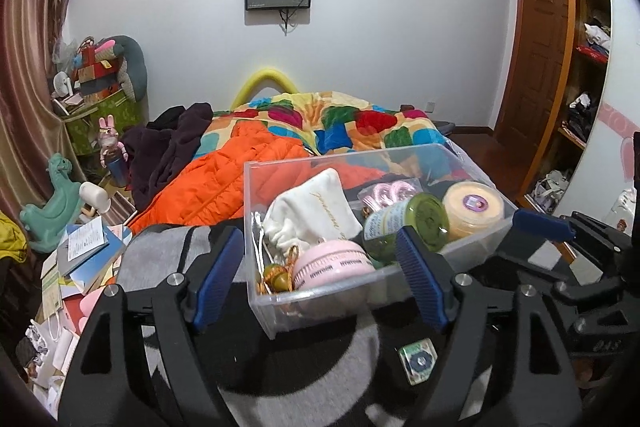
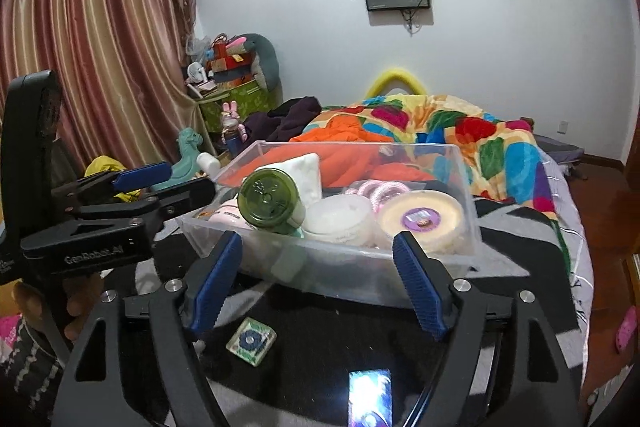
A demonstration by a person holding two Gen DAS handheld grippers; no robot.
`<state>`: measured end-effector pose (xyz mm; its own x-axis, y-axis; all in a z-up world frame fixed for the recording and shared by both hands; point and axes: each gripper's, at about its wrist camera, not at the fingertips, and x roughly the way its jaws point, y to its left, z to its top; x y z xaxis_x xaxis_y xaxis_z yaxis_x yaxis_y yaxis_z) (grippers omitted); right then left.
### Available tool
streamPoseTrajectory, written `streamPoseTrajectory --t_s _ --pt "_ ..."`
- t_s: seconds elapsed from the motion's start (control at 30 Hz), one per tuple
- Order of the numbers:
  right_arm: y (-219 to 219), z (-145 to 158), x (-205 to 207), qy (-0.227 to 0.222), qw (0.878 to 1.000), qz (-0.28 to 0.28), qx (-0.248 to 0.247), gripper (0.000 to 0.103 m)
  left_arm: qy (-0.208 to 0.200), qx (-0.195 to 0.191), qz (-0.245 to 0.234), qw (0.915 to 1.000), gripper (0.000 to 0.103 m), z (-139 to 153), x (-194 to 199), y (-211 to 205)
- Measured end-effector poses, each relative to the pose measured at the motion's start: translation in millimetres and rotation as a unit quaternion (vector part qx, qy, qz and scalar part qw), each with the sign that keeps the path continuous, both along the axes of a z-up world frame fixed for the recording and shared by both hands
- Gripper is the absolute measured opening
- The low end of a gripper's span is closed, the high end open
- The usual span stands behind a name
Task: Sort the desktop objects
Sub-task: 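Grasp small gold-green packet with left tool while right tool grasps blue Max box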
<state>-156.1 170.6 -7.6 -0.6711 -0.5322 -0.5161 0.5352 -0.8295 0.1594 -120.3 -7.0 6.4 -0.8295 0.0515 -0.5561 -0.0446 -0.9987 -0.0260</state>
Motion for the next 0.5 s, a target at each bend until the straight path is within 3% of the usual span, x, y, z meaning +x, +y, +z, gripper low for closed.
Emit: streamPoseTrajectory --t_s 0.13,0.5 --pt "9 -3 5 -0.005 1.0 -0.021 -0.004 0.081 -0.012 -0.009 -0.005 0.9999 0.079 -3 7 5" --pt "26 -27 16 -0.031 0.999 -0.033 0.017 0.081 -0.061 -0.031 -0.019 0.9975 0.079 -31 18 17"
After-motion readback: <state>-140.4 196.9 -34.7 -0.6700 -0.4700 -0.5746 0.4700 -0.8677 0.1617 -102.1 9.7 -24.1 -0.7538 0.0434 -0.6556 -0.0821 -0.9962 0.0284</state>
